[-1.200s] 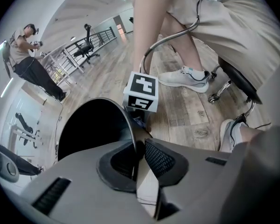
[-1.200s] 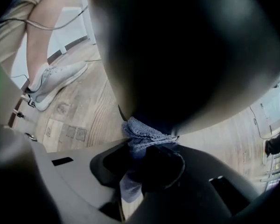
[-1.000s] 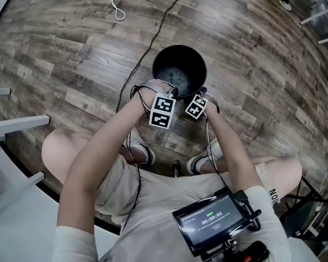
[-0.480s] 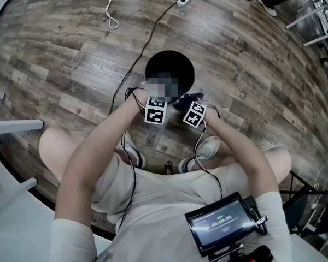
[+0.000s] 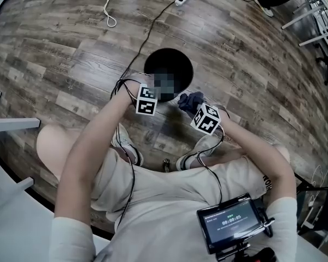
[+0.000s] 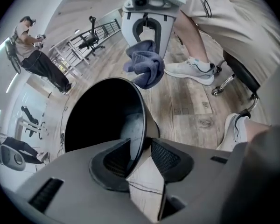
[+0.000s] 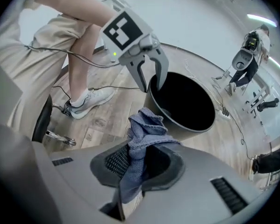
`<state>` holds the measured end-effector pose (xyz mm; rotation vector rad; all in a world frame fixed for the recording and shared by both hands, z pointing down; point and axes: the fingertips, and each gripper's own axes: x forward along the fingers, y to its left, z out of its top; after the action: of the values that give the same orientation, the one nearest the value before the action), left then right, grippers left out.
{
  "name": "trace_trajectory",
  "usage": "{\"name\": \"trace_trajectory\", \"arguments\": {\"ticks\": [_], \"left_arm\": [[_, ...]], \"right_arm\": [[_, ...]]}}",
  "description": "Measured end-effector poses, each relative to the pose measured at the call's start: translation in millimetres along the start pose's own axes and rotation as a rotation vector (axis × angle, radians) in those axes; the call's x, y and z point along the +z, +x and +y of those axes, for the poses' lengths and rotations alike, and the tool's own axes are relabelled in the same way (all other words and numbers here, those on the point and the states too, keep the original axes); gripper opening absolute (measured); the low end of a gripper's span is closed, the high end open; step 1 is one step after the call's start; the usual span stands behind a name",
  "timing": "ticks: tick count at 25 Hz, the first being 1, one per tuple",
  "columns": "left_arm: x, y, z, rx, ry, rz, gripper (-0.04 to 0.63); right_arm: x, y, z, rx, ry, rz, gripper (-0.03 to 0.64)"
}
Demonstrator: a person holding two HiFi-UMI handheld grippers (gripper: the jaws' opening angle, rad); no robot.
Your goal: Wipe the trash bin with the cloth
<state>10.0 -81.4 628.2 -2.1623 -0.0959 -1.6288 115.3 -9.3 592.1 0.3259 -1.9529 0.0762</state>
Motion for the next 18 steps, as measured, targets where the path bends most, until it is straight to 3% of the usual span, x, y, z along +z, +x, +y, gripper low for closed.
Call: {"name": "trace_trajectory", "arguments": {"ticks": [3,8,18], "left_arm": [[2.8,0.8,-0.9,-0.014,-0.003,0.002,0.146],[16.1,2.4,-3.1,-0.023,-0.005,-0.019,0.132],[29.1,0.5,-7.7,-0.001,-0.006,-0.076,0.114]], "right_arm": [[13.2,-5.1,-5.2,-0.005,-0.034,-0.010,0.064],[2.6,11.6,-8.7,-0.006,-0.157,0.069,0.064],[-2.0,51.2,-17.8,-0.009,-0.238,0.111,0.064]]}}
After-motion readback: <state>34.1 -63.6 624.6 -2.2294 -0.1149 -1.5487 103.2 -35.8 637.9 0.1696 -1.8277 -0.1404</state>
